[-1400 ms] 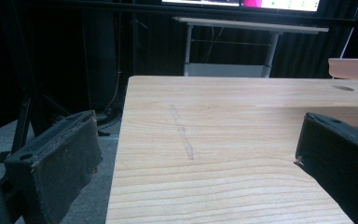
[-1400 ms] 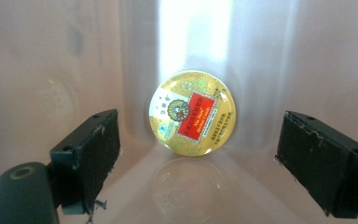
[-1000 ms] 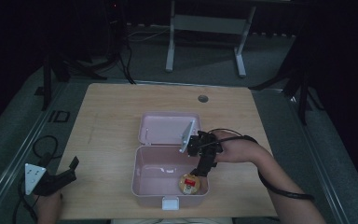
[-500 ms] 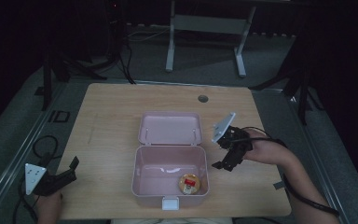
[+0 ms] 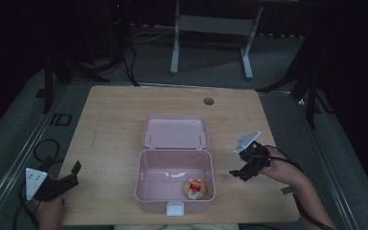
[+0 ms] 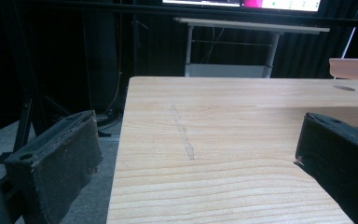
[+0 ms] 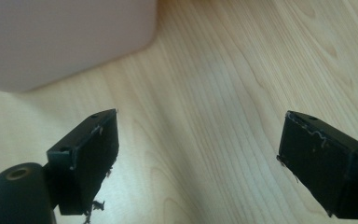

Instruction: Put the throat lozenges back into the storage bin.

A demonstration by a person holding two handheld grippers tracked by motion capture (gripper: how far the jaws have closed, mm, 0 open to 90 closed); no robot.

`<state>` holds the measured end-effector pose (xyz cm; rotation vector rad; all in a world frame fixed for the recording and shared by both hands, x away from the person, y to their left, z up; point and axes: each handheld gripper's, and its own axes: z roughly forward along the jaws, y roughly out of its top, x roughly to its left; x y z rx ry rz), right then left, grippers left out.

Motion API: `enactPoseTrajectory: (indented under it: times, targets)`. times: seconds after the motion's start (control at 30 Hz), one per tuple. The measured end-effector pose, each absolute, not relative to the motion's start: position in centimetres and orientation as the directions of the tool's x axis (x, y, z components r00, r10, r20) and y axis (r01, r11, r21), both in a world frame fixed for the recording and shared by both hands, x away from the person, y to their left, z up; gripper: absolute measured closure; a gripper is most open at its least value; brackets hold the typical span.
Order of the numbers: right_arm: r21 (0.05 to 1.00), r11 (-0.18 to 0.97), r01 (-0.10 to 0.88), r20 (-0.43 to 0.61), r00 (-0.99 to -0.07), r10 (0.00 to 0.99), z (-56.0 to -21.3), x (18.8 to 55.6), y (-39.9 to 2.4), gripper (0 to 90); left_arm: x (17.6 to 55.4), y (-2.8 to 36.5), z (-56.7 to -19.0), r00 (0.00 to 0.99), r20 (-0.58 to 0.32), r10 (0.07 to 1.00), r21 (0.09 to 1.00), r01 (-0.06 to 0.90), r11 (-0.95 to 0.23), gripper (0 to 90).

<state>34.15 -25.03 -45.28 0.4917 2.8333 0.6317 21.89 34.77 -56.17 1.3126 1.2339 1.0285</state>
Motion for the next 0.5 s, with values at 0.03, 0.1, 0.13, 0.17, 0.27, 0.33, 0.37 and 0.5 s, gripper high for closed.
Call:
enactPoseTrajectory:
  times: [0.03,0.1,0.13,0.17,0.27,0.33,0.37,0.5]
  targets:
    - [0.462,0.840,0.286,-0.114,-0.920,0.376,-45.8,34.1,-25.4,11.6,21.9,34.8,-56.2,0.111,-0.056,0.992,0.991,0.124,0.042,0.4]
    - [0.501,0.806,0.316,-0.098,-0.904,0.415,-46.8,34.2,-26.3,11.6,21.9,34.7,-56.2,0.111,-0.055,0.992,0.992,0.123,0.041,0.4]
    - [0.523,0.785,0.331,-0.099,-0.891,0.442,-47.3,34.2,-26.8,11.6,21.9,34.8,-56.2,0.111,-0.055,0.992,0.992,0.123,0.041,0.4]
    - [0.543,0.764,0.350,-0.097,-0.877,0.470,-47.8,34.3,-27.2,11.6,21.9,34.8,-56.2,0.111,-0.055,0.992,0.992,0.123,0.041,0.4]
    - [0.579,0.721,0.380,-0.114,-0.838,0.534,-49.2,34.3,-28.5,11.6,21.9,34.8,-56.2,0.111,-0.056,0.992,0.991,0.124,0.042,0.4]
    - [0.606,0.686,0.404,-0.110,-0.811,0.575,-50.3,34.3,-29.5,11.6,21.9,34.8,-56.2,0.111,-0.055,0.992,0.991,0.125,0.041,0.4]
    - [0.622,0.665,0.414,-0.112,-0.794,0.598,-50.7,34.2,-29.9,11.6,21.9,34.8,-56.2,0.111,-0.056,0.992,0.991,0.124,0.042,0.4]
    - [0.653,0.614,0.444,-0.121,-0.739,0.663,-52.1,34.0,-31.4,11.1,21.9,34.8,-56.2,0.111,-0.055,0.992,0.991,0.125,0.041,0.4]
